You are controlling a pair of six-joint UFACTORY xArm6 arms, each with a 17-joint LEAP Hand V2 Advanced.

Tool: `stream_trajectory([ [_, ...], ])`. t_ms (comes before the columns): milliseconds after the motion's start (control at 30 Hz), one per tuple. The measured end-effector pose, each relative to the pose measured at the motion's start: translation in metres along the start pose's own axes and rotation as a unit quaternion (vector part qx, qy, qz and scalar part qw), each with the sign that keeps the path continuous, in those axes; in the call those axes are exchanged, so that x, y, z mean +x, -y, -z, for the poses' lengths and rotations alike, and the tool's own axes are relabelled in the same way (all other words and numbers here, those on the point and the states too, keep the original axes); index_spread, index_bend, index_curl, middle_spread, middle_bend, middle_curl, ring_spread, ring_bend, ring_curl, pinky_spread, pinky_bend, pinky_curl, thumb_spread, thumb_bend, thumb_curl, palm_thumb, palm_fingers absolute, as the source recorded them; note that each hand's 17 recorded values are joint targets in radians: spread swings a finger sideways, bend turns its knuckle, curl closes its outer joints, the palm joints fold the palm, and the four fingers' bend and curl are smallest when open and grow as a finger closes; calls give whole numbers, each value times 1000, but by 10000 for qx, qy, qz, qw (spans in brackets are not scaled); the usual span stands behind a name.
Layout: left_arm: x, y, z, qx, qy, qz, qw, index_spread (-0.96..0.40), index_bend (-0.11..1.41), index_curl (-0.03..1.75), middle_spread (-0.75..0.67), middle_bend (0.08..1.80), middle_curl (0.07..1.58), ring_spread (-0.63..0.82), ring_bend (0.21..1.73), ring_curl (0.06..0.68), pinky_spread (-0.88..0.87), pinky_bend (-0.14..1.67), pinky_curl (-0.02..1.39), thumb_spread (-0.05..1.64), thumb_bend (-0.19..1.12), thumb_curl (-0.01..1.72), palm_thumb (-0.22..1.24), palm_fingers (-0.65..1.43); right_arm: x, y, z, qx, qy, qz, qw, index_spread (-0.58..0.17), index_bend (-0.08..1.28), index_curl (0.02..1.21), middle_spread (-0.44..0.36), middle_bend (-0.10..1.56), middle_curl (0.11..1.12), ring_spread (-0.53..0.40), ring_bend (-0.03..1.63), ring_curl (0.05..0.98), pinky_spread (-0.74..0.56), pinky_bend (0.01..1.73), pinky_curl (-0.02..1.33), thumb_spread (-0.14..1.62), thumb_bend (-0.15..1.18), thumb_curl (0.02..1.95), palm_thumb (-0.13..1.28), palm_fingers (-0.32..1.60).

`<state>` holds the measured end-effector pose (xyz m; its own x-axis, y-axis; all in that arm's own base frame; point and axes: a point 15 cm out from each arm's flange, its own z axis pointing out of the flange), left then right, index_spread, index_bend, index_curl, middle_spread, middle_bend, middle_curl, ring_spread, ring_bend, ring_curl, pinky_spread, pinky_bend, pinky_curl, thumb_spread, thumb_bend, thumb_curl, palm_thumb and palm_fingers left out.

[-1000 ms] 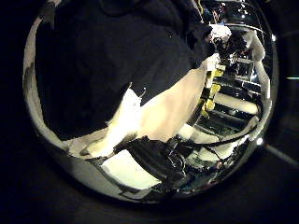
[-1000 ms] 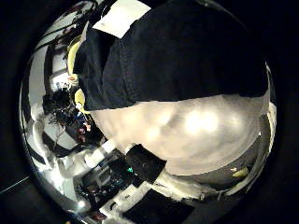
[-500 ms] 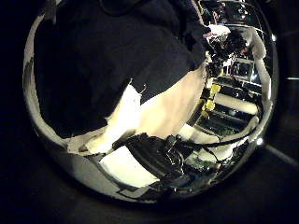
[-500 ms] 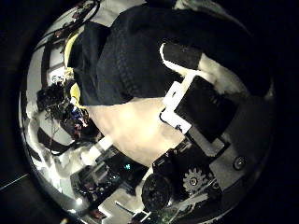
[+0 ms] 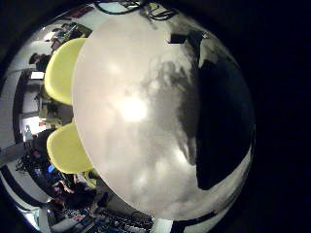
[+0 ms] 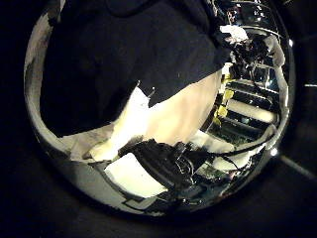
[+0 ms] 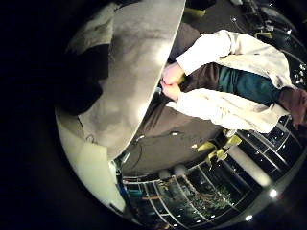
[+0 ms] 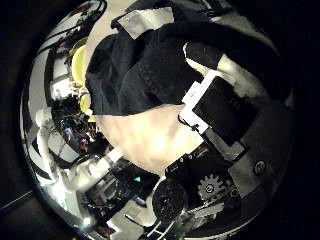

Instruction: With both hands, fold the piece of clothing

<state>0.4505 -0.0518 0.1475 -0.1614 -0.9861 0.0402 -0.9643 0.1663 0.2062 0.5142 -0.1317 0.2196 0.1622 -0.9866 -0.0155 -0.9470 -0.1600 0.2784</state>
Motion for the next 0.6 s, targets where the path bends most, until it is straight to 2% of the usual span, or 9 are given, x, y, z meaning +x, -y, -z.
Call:
stream_trajectory([
  [233, 0, 1, 10, 99, 0, -16, 9999, -96, 183, 501, -71, 246, 542, 13, 658, 264, 149, 199, 439, 1337, -10, 278, 354, 340, -32, 0, 57, 549, -132, 217, 9982, -270, 1111, 763, -106, 1361, 712, -195, 1421, 641, -200, 1196, 969, 959, 93, 790, 1048, 1127],
  [367, -10, -2, 29, 285, -21, 45, 9996, -102, 186, 498, -78, 243, 537, 10, 655, 258, 145, 196, 430, 1337, -9, 279, 361, 349, -78, 5, 98, 978, -318, 620, 9928, -268, 1112, 765, -104, 1366, 708, -195, 1419, 648, -199, 1186, 988, 964, 78, 821, 1050, 1126],
  [600, -38, -30, 74, 525, -154, 219, 9983, -120, 193, 506, -85, 248, 533, 7, 643, 247, 130, 190, 412, 1334, -9, 280, 368, 370, -191, 16, 126, 1271, -574, 1602, 9772, -260, 1112, 768, -103, 1370, 701, -196, 1413, 658, -199, 1168, 1018, 978, 53, 869, 1056, 1127],
])
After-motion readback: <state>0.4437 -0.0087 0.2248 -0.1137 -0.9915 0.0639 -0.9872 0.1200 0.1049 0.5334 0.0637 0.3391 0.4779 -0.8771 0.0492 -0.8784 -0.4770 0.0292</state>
